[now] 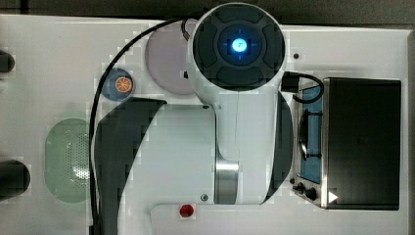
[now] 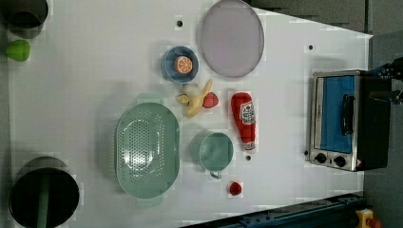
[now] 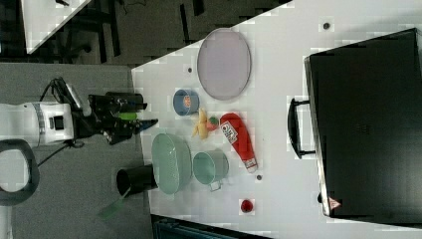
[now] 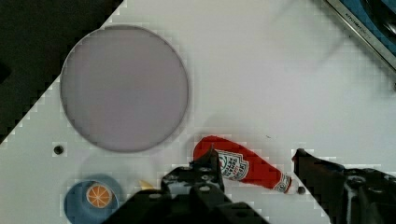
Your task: Pick Ketchup from the table and place it in strainer.
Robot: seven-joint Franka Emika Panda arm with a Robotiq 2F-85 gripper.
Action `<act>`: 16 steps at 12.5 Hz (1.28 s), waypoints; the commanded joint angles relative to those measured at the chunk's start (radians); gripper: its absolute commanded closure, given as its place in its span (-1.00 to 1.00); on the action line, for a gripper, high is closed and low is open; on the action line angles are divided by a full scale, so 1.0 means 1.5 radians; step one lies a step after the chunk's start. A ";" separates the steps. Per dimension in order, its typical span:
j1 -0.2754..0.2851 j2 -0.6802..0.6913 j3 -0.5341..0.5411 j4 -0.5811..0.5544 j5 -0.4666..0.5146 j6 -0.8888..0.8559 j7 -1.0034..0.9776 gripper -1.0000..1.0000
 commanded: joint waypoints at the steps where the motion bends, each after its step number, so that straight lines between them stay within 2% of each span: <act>1: -0.069 -0.143 0.040 -0.085 0.020 -0.088 -0.048 -0.59; 3: -0.069 -0.142 0.041 -0.097 0.020 -0.088 -0.049 -1.00; 7: -0.065 -0.107 0.058 -0.141 0.021 -0.043 -0.147 -1.00; 14: -0.064 -0.003 0.104 -0.252 0.016 0.186 -0.601 -1.00; 16: -0.063 0.022 0.107 -0.288 0.015 0.258 -0.679 -1.00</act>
